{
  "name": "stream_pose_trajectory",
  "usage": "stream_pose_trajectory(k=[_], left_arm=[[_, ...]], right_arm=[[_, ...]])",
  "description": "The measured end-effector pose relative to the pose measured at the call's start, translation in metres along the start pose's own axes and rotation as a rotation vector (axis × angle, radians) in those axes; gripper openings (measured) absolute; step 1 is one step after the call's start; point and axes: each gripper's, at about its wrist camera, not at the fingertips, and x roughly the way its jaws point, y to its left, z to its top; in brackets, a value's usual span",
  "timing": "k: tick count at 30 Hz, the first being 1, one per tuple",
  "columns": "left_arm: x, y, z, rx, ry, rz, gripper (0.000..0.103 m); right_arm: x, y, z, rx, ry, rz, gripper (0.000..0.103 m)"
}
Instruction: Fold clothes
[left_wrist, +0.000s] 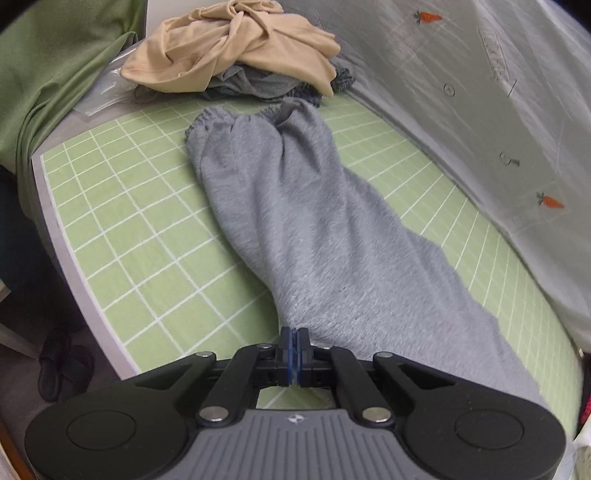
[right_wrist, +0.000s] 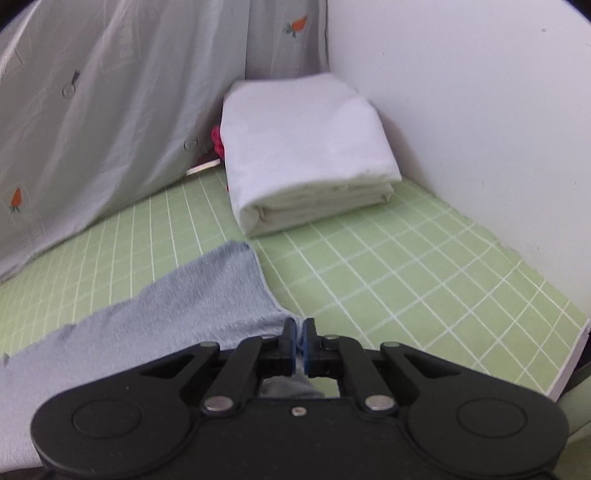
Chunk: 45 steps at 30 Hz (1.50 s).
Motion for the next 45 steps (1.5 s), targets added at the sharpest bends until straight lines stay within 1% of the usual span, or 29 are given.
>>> stream_pose_trajectory(k=[1, 2, 3, 4, 5, 6, 7, 8, 9, 10, 11, 12, 13, 15, 18, 20, 23, 26, 30, 33, 37, 39, 42, 45], left_arm=[[0.005, 0.002, -0.005, 0.007, 0.022, 0.021, 0.005], [0.008, 0.004, -0.008, 0.006, 0.037, 0.035, 0.008], [0.009, 0.005, -0.010, 0.000, 0.047, 0.044, 0.020], [0.007, 0.007, -0.010, -0.011, 0.045, 0.043, 0.035], [0.004, 0.007, -0.009, -0.016, 0.033, 0.038, 0.042], [0.001, 0.007, -0.007, -0.014, 0.016, 0.037, 0.055], [-0.004, 0.006, -0.004, -0.009, -0.004, 0.038, 0.062], [-0.007, 0.006, -0.001, -0.003, -0.021, 0.040, 0.065], [-0.011, 0.005, 0.003, 0.003, -0.038, 0.041, 0.067], [-0.015, 0.005, 0.007, 0.007, -0.054, 0.041, 0.069], [-0.017, 0.006, 0.013, 0.006, -0.066, 0.041, 0.070], [-0.018, 0.009, 0.017, 0.003, -0.076, 0.044, 0.073], [-0.019, 0.011, 0.022, -0.001, -0.085, 0.050, 0.074], [-0.018, 0.016, 0.033, -0.011, -0.090, 0.060, 0.075], [-0.011, 0.028, 0.052, -0.015, -0.088, 0.063, 0.075], [-0.004, 0.035, 0.066, -0.011, -0.077, 0.063, 0.076], [0.008, 0.046, 0.093, 0.026, -0.060, 0.052, 0.077], [0.023, 0.058, 0.122, 0.063, -0.052, 0.046, 0.076], [0.051, 0.076, 0.167, 0.058, -0.030, -0.004, 0.076], [0.074, 0.083, 0.199, 0.080, -0.017, -0.030, 0.075], [0.106, 0.085, 0.232, 0.114, 0.022, -0.070, 0.072], [0.123, 0.083, 0.243, 0.131, 0.047, -0.064, 0.072], [0.147, 0.079, 0.254, 0.155, 0.075, -0.056, 0.072], [0.163, 0.077, 0.265, 0.164, 0.092, -0.054, 0.073]], right_arm=[[0.008, -0.002, -0.007, 0.009, 0.030, -0.012, 0.006], [0.015, -0.001, -0.012, 0.009, 0.062, -0.025, 0.008], [0.021, 0.000, -0.017, 0.006, 0.087, -0.040, 0.017], [0.022, 0.003, -0.020, -0.002, 0.090, -0.058, 0.029], [0.020, 0.007, -0.022, -0.004, 0.073, -0.063, 0.032], [0.017, 0.010, -0.022, -0.001, 0.056, -0.054, 0.045], [0.016, 0.016, -0.021, 0.000, 0.046, -0.045, 0.058], [0.014, 0.021, -0.020, 0.000, 0.035, -0.035, 0.064], [0.013, 0.027, -0.020, -0.002, 0.026, -0.029, 0.074], [0.013, 0.036, -0.019, -0.013, 0.020, -0.028, 0.079], [0.013, 0.045, -0.018, -0.026, 0.013, -0.023, 0.080], [0.013, 0.055, -0.019, -0.041, 0.008, -0.015, 0.084], [0.014, 0.066, -0.019, -0.057, 0.008, -0.005, 0.090], [0.012, 0.089, -0.023, -0.084, 0.008, 0.016, 0.099], [0.008, 0.126, -0.033, -0.125, 0.020, 0.048, 0.100], [0.005, 0.149, -0.042, -0.142, 0.033, 0.050, 0.102], [0.000, 0.188, -0.054, -0.150, 0.059, 0.045, 0.102], [-0.011, 0.228, -0.058, -0.157, 0.071, 0.042, 0.102], [-0.029, 0.281, -0.061, -0.165, 0.063, 0.018, 0.102], [-0.038, 0.314, -0.069, -0.154, 0.059, -0.007, 0.102], [-0.040, 0.347, -0.092, -0.113, 0.081, -0.050, 0.102], [-0.041, 0.362, -0.103, -0.115, 0.098, -0.066, 0.102], [-0.045, 0.386, -0.116, -0.167, 0.116, -0.082, 0.102], [-0.050, 0.400, -0.125, -0.207, 0.127, -0.103, 0.102]])
